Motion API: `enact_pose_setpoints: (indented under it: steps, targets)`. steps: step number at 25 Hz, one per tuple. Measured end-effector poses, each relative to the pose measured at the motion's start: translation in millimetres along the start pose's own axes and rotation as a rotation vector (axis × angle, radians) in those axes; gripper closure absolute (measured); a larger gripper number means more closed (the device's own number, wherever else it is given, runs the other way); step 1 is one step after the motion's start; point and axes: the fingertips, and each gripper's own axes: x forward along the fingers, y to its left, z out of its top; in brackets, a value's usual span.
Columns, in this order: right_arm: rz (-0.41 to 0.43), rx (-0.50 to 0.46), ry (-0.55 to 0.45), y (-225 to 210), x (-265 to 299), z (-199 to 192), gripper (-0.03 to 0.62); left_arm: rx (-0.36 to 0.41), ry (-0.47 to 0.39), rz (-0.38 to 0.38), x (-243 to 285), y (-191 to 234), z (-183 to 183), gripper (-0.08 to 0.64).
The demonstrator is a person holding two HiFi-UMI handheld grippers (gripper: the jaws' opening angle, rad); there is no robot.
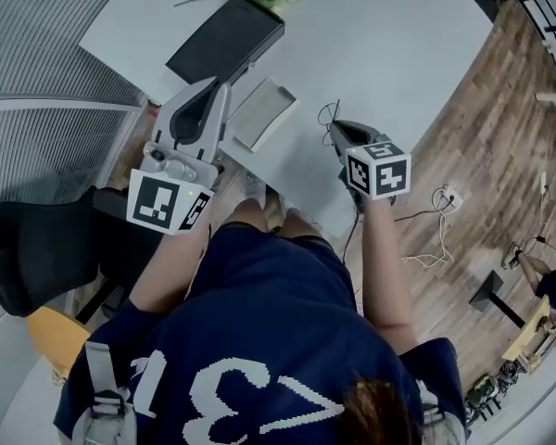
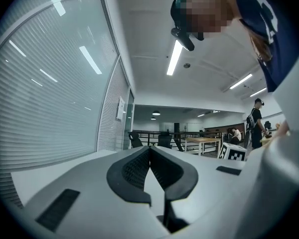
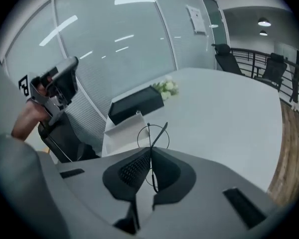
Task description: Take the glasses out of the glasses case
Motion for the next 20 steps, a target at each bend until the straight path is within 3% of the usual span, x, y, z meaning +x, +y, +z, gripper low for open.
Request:
enact_pose_setpoints:
  steps: [5, 10, 13, 20]
  targets:
    - [-0.013, 0.051, 0.082, -1, 37, -40, 0.561, -0.005, 0.051, 0.013, -14, 4, -16, 0.546]
    - [-0.030, 0.030, 0.051, 4, 42, -35, 0.537, -0.002, 0.048, 0.034, -22, 9, -15, 0.546]
    - [-0.042, -0.013, -0.066, 6, 22, 0, 0.554, 0.013, 0.016, 0.041, -22, 12, -4, 0.546]
    - [-0.074, -0.130, -0.513, 22, -83, 126, 0.568, 0.054, -0.075, 0.049, -19, 12, 40, 0.546]
